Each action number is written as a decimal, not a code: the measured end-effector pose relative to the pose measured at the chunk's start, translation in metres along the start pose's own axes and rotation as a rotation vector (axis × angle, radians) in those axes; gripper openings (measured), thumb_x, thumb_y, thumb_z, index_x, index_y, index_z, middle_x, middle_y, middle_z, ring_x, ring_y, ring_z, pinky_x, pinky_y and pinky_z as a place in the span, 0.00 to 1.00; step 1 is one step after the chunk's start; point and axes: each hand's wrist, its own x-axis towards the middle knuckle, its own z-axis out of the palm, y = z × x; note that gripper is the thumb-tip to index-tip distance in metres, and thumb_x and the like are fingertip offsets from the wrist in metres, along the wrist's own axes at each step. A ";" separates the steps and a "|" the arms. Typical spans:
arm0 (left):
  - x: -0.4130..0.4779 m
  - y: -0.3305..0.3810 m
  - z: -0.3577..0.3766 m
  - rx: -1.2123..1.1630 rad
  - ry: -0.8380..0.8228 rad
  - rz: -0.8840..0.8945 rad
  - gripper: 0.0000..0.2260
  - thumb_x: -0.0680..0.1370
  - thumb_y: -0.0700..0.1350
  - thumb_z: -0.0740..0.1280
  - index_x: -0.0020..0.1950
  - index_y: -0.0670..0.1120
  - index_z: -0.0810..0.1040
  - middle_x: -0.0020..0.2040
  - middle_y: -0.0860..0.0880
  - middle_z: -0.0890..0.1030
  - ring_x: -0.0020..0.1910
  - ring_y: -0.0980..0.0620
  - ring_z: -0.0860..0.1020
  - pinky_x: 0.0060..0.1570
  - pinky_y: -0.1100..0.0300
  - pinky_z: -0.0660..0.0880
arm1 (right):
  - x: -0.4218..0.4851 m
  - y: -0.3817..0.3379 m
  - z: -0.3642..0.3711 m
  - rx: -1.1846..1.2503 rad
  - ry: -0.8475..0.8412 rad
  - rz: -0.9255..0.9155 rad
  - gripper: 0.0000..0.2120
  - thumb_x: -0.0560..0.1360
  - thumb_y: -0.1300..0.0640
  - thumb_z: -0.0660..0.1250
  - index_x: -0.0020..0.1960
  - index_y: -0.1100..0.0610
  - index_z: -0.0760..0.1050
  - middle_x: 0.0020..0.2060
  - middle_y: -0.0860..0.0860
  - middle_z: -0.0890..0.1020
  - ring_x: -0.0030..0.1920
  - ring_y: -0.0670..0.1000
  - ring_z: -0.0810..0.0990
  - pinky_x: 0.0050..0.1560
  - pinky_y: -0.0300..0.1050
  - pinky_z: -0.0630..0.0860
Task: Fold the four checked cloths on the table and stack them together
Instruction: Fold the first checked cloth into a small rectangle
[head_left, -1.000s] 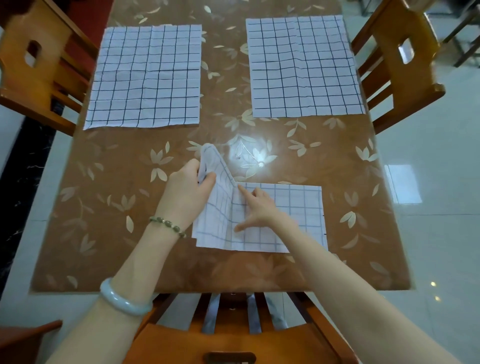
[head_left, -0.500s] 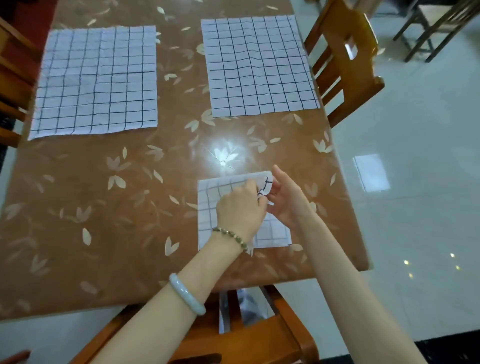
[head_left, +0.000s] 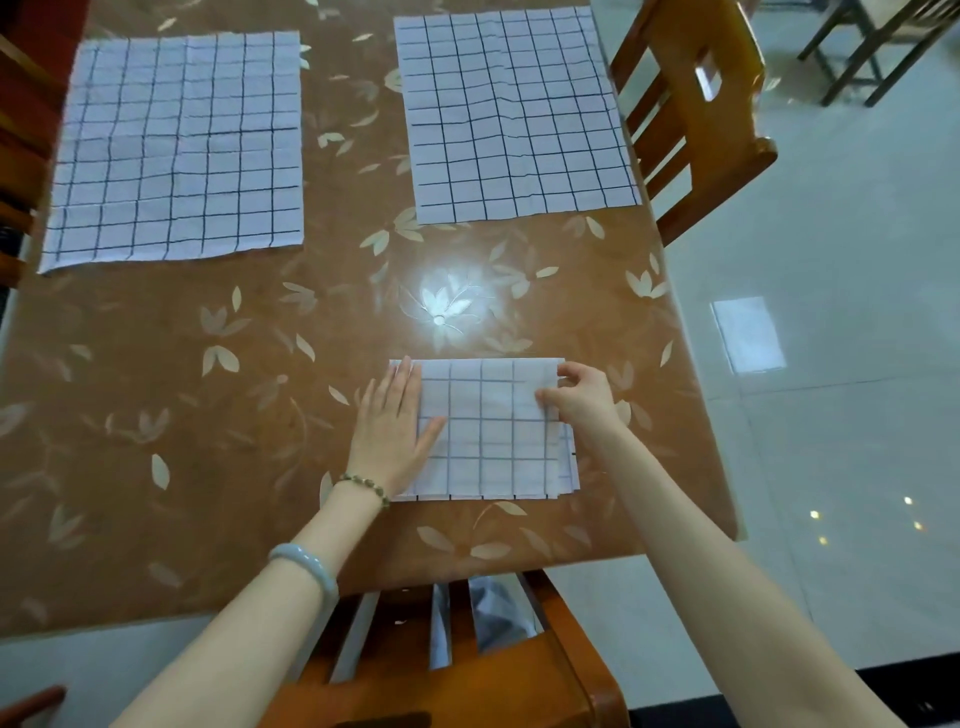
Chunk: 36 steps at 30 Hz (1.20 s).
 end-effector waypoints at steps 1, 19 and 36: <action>0.001 -0.008 0.006 0.033 -0.026 0.011 0.40 0.74 0.68 0.30 0.77 0.42 0.44 0.78 0.46 0.47 0.77 0.51 0.43 0.73 0.54 0.37 | 0.003 0.004 0.001 -0.014 0.011 0.000 0.13 0.68 0.67 0.69 0.38 0.48 0.76 0.37 0.49 0.82 0.42 0.53 0.82 0.47 0.49 0.79; 0.009 -0.013 0.029 0.105 -0.097 0.030 0.40 0.69 0.69 0.23 0.75 0.48 0.34 0.75 0.51 0.34 0.74 0.53 0.33 0.73 0.48 0.33 | 0.018 0.026 0.004 -0.129 0.179 -0.077 0.13 0.71 0.62 0.66 0.54 0.52 0.73 0.37 0.46 0.76 0.37 0.42 0.73 0.33 0.31 0.65; 0.008 -0.009 0.034 0.159 -0.119 0.064 0.41 0.69 0.69 0.23 0.76 0.47 0.36 0.79 0.49 0.41 0.77 0.51 0.40 0.72 0.48 0.32 | 0.025 0.033 -0.003 -0.268 0.165 -0.101 0.30 0.73 0.61 0.64 0.74 0.55 0.63 0.60 0.50 0.76 0.55 0.48 0.75 0.50 0.32 0.68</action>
